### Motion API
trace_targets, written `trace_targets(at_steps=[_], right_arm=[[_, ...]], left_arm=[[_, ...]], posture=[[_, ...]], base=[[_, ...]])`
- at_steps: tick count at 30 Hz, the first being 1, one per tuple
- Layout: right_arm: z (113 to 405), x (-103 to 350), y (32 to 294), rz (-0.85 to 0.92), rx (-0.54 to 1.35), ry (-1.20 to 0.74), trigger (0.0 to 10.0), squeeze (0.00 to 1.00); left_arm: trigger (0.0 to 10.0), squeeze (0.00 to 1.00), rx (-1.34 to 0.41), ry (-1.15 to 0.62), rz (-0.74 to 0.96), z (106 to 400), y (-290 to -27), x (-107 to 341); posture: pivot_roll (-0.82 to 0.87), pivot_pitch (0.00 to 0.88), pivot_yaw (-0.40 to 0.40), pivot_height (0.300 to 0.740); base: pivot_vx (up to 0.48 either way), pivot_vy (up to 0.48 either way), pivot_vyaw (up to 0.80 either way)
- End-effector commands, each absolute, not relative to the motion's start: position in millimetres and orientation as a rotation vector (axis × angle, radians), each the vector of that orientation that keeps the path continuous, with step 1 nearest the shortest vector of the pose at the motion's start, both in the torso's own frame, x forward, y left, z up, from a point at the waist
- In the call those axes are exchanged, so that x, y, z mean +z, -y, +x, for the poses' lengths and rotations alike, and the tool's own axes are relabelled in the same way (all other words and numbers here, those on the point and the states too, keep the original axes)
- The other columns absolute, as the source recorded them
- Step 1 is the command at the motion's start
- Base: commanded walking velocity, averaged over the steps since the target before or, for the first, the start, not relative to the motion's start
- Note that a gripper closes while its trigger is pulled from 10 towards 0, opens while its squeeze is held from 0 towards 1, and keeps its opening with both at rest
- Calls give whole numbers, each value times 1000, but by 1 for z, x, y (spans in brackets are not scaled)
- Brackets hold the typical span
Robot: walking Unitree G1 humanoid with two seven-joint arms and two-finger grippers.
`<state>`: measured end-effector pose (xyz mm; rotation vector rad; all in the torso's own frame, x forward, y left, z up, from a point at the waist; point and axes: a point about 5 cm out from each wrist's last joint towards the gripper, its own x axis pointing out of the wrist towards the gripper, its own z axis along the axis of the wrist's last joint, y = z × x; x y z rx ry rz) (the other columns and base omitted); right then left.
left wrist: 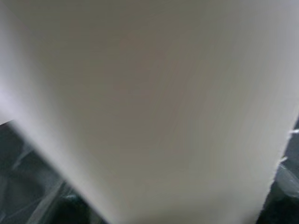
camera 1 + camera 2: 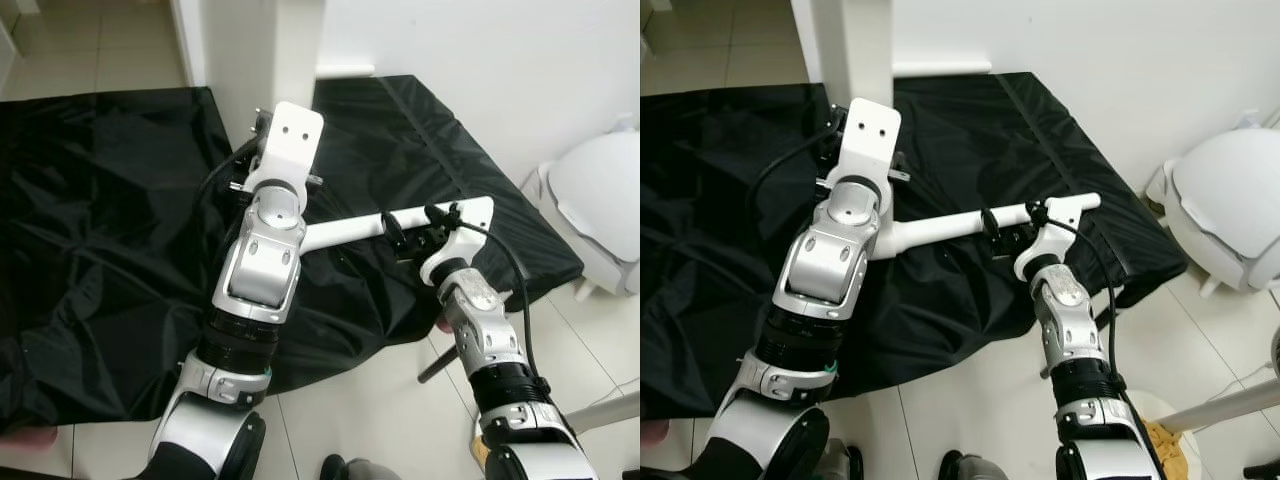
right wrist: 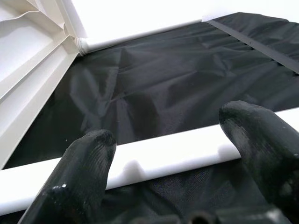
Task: Building children table
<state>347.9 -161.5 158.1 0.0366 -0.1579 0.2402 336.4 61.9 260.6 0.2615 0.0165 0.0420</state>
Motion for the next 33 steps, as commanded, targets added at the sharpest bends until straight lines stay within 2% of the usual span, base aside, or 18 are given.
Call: trace_targets(at_steps=[1,2,3,11,19,22,23,24,25,26,28,29,30,31,32,33], right_arm=[[347,155,164,28,232,141,10000,0],[347,155,164,28,232,141,10000,0],[347,155,164,28,232,140,10000,0],[346,155,164,27,233,140,10000,0],[345,154,164,29,232,139,10000,0],[345,155,163,30,233,140,10000,0],[346,155,163,30,233,140,10000,0],[346,155,163,30,233,140,10000,0],[346,155,163,30,233,140,10000,0],[346,155,163,31,234,139,10000,0],[346,155,163,31,234,139,10000,0],[346,155,163,31,234,139,10000,0],[346,155,163,31,234,139,10000,0],[346,155,162,32,234,139,10000,0],[346,155,162,31,234,140,10000,0],[346,155,162,32,232,141,10000,0]], left_arm=[[3804,0,458,-48,190,327,-66,253],[9333,0,457,-48,190,327,-66,254],[10000,0,453,-46,197,327,-66,254],[10000,0,439,-52,228,329,-66,255],[10000,0,548,-41,268,326,-82,259],[10000,0,640,-42,284,325,-96,260],[8510,0,666,-42,281,324,-100,260],[8510,0,680,-41,277,324,-102,260],[5373,0,693,-38,282,324,-104,260],[1686,0,708,-32,287,323,-105,260],[1686,0,718,-28,293,323,-106,261],[0,0,723,-28,299,323,-107,261],[0,0,723,-28,299,323,-107,261],[1922,0,735,-33,301,322,-108,260],[1882,0,741,-39,301,322,-110,260],[2706,0,763,-50,313,322,-113,259]], posture=[[62,140,-50,740],[64,140,-50,740],[63,141,-50,740],[63,143,-46,740],[66,141,-45,740],[70,141,-47,740],[71,141,-47,740],[71,141,-47,740],[72,140,-47,740],[72,140,-47,740],[72,140,-47,740],[72,140,-48,740],[72,140,-48,740],[70,139,-46,740],[70,139,-46,740],[70,139,-46,740]], base=[[0,0,0],[0,0,0],[0,0,0],[0,0,0],[0,0,0],[0,0,0],[0,0,0],[0,0,0],[0,0,0],[0,0,0],[0,0,0],[0,0,0],[0,0,0],[0,0,0],[0,0,0],[0,0,0]])
